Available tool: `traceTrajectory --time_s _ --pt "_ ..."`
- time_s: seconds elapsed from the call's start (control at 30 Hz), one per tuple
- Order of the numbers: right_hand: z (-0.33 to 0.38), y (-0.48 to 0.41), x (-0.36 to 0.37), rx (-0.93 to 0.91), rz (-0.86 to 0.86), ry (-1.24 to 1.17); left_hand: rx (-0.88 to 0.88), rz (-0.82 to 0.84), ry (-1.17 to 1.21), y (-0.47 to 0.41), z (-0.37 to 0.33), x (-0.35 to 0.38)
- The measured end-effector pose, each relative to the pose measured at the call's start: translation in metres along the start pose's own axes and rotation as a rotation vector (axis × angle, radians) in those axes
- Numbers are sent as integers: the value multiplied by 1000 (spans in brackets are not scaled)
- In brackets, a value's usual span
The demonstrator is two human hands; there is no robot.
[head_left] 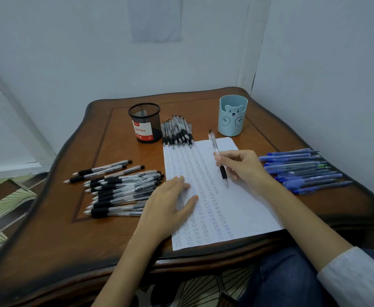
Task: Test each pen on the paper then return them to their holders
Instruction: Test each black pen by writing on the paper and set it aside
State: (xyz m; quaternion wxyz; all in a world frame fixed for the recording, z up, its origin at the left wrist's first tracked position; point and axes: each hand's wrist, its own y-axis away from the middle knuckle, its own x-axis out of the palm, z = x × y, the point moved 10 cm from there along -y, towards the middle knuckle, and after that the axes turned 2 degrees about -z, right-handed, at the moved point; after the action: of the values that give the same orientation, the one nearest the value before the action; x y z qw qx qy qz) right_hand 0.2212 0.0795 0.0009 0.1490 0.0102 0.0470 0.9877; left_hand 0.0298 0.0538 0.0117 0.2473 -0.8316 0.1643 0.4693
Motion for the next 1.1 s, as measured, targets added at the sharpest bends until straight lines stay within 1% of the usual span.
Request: traceTrajectory --time_s 0.13,0.33,0.6,0.83,0.97,1.1 --pt "21 -26 6 -61 -1 141 -3 -14 14 -4 3 -1" --pt "41 -80 32 -79 8 236 6 -40 34 -6 8 -2" --pt "41 -142 68 -64 -88 328 33 -75 51 -6 9 -1" --pt "52 -159 92 -113 -153 434 34 -97 62 -4 12 3" --pt "50 -161 99 -166 -133 500 39 -92 64 -4 10 3" --pt "50 -155 101 -212 -72 497 56 -98 64 -4 7 2"
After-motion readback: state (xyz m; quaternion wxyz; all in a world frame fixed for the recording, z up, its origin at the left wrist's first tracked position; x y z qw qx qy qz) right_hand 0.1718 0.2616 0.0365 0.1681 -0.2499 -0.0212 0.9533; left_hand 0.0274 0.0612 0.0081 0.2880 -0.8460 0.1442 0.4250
